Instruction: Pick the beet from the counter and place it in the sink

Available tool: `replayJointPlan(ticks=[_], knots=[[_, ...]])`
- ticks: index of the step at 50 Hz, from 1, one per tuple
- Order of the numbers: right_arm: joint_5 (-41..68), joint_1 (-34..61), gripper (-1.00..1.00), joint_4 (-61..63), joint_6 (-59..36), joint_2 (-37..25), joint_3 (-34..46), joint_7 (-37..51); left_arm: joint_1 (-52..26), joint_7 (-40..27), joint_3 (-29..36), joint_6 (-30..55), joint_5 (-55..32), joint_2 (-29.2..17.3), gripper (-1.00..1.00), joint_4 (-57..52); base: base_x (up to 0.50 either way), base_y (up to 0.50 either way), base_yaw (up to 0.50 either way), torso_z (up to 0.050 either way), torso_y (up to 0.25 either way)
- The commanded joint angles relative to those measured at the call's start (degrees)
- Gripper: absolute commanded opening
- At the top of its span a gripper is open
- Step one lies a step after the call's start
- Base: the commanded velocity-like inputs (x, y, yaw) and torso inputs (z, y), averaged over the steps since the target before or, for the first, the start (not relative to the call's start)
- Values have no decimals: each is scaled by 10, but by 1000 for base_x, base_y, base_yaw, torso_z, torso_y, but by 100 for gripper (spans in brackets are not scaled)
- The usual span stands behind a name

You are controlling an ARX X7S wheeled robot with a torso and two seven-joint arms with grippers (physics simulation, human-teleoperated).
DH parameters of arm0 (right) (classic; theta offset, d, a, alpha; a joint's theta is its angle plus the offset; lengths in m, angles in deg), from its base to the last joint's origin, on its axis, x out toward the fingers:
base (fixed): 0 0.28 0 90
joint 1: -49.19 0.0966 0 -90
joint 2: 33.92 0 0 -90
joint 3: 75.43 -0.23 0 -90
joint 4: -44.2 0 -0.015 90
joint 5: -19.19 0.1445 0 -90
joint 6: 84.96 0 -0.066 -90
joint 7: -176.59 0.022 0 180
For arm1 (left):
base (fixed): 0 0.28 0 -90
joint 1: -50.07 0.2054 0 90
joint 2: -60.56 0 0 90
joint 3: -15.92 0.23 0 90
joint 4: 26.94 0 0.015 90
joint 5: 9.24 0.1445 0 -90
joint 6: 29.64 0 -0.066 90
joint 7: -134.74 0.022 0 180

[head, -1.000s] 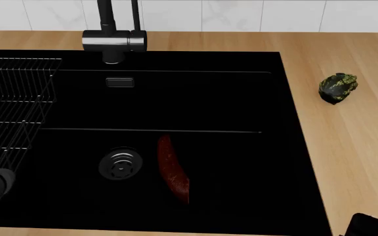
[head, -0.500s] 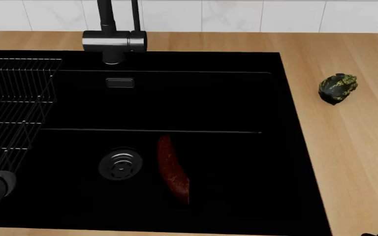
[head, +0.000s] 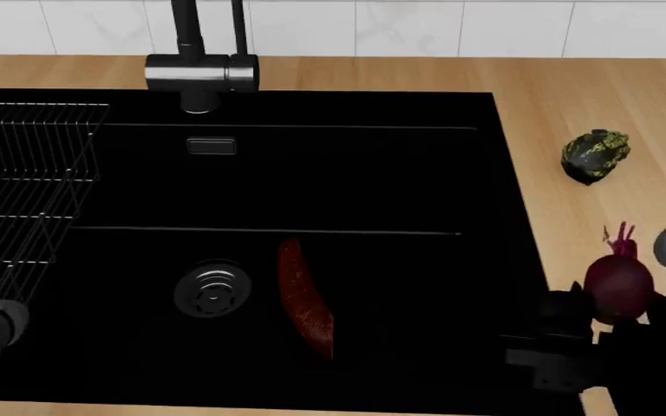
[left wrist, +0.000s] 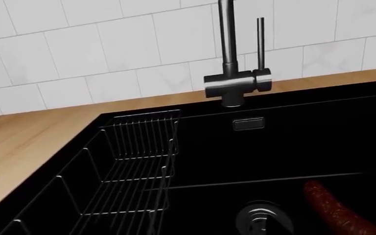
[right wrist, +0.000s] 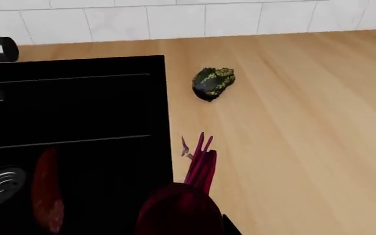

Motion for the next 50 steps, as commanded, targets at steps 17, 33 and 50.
replayJointPlan(ticks=[17,33,50], knots=[[-184,308,-100,-199,-43,150,253,-193,-6,6,-4,-5,-1,8,100,8,0,0,0,0,0],[-333,354,-100,-496,61,277,404,-433,-13,8,6,-7,-7,7,100,9,0,0,0,0,0],[-402,346,-100,-636,96,325,493,-519,-9,4,6,-3,-12,3,100,1,0,0,0,0,0]])
